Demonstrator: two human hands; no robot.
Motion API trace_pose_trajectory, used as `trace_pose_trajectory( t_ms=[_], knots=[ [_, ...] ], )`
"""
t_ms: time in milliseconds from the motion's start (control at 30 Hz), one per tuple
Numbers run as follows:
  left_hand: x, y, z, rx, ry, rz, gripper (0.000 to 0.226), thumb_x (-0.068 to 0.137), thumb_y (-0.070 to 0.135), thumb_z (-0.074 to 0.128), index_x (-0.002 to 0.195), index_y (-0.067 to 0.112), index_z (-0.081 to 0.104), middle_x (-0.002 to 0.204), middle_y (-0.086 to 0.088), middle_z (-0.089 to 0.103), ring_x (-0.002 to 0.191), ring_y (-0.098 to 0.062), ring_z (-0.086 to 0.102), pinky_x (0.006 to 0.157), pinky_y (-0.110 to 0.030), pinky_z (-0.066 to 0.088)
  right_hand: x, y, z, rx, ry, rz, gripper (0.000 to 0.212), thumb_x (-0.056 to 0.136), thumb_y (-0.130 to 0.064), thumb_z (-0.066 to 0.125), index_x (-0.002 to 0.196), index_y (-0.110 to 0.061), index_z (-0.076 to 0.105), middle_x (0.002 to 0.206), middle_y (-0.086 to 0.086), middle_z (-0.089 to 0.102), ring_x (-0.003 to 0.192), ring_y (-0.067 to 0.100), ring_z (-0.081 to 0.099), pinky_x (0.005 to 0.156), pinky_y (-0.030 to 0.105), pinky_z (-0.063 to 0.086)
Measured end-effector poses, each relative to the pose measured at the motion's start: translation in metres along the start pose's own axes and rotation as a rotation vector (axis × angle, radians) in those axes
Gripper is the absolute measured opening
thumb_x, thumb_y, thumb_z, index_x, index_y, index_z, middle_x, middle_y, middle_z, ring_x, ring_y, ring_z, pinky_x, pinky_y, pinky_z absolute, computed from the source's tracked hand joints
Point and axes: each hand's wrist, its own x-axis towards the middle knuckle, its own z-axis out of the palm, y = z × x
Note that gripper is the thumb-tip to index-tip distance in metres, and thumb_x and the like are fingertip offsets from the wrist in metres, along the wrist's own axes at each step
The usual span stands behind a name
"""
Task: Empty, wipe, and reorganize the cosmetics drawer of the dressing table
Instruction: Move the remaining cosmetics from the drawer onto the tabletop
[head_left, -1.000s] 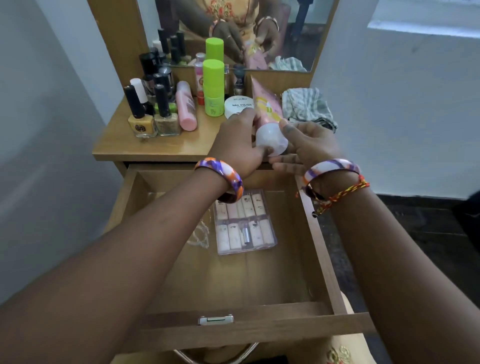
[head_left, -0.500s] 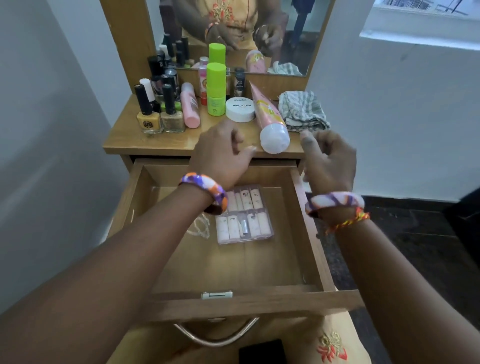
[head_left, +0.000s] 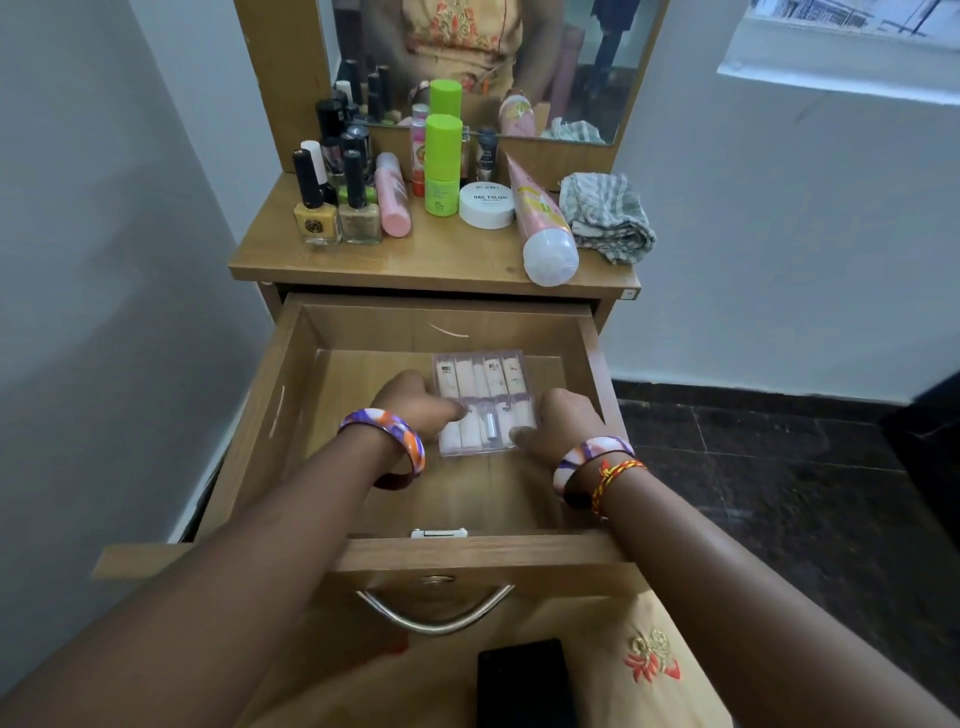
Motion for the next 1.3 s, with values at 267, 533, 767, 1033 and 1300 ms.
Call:
trace_pose_trajectory(
  t_ms=[267,533,767,1033,1300],
  knots=[
    [0.001,-0.001,-0.008,-0.242,-0.066,-0.056,0.033,0.081,0.009,0.070,0.106,-0.006,0.056,0.082,-0.013,0.055,0.054,-0.019,0.050,0.055,-0.025,0.042,0.003,0.000,-0.001,0.130,0.065,0.050,0.031,0.091,-0.019,0.056,0.118,-0.003,0.055,0.116,0.015,0.062,0.097,0.026,0.060,0.074,0.026,0.045],
    [-0.018,0.005,-0.031,-0.498,-0.155,-0.105,0.015,0.081,-0.011,0.061,0.071,-0.001,0.057,0.051,-0.008,0.068,0.052,-0.020,0.064,0.046,-0.026,0.056,-0.017,-0.001,-0.016,0.731,-0.021,0.112,0.037,0.086,-0.009,0.064,0.120,-0.002,0.052,0.104,0.012,0.063,0.078,0.020,0.064,0.053,0.018,0.053],
    [-0.047,0.011,-0.079,-0.596,-0.317,0.015,0.027,0.079,-0.014,0.055,0.103,-0.001,0.054,0.093,-0.017,0.067,0.073,-0.025,0.071,0.056,-0.032,0.062,-0.039,-0.008,-0.034,0.998,-0.191,-0.107,0.018,0.081,0.002,0.065,0.077,-0.010,0.053,0.081,0.010,0.065,0.074,0.019,0.066,0.056,0.019,0.059],
    [-0.045,0.032,-0.103,-0.618,-0.220,0.162,0.011,0.088,-0.006,0.051,0.089,-0.001,0.060,0.063,-0.005,0.074,0.057,-0.010,0.073,0.051,-0.019,0.058,-0.021,-0.028,-0.036,1.023,0.039,-0.320,0.016,0.074,-0.010,0.076,0.066,-0.018,0.065,0.066,0.007,0.069,0.071,0.025,0.060,0.063,0.026,0.046],
    [-0.014,0.053,-0.084,-0.767,-0.078,0.194,0.011,0.090,-0.004,0.052,0.081,-0.002,0.058,0.079,-0.012,0.066,0.061,-0.013,0.069,0.054,-0.021,0.059,0.001,-0.034,-0.037,1.181,0.109,-0.178,0.021,0.072,0.005,0.073,0.075,-0.014,0.064,0.082,0.011,0.064,0.090,0.026,0.060,0.087,0.033,0.053]
  ],
)
